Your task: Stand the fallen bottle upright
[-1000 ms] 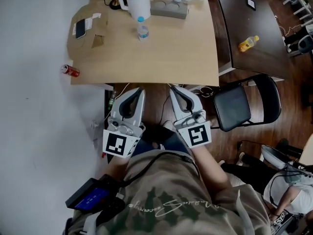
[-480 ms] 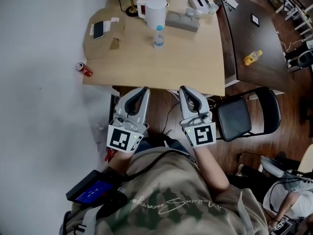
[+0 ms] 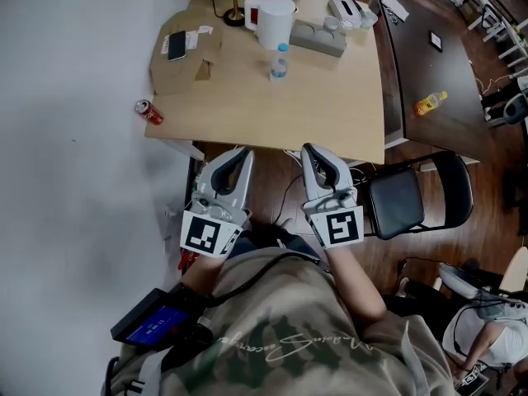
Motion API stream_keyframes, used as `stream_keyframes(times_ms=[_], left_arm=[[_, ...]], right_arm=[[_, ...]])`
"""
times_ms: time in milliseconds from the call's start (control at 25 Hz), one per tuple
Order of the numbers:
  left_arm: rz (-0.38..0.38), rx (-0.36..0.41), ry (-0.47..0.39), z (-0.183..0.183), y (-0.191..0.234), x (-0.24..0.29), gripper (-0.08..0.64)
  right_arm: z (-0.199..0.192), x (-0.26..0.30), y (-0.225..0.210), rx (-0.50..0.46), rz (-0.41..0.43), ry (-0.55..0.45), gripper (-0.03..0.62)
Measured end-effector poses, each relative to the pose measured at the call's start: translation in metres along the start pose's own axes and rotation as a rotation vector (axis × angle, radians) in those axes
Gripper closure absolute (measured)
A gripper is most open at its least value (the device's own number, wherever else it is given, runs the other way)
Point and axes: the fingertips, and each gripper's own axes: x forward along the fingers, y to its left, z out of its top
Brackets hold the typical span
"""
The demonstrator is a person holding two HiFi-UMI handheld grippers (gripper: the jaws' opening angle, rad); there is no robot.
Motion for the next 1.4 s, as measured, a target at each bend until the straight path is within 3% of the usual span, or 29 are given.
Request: stream_keyframes(times_ms=[1400], left_arm=[[-0.008, 0.020, -0.019, 0.0064, 0.0003, 0.0048, 0.558]], right_arm=[[0.0043, -0.0017, 0.0012, -0.013, 0.012, 0.006, 0.594]])
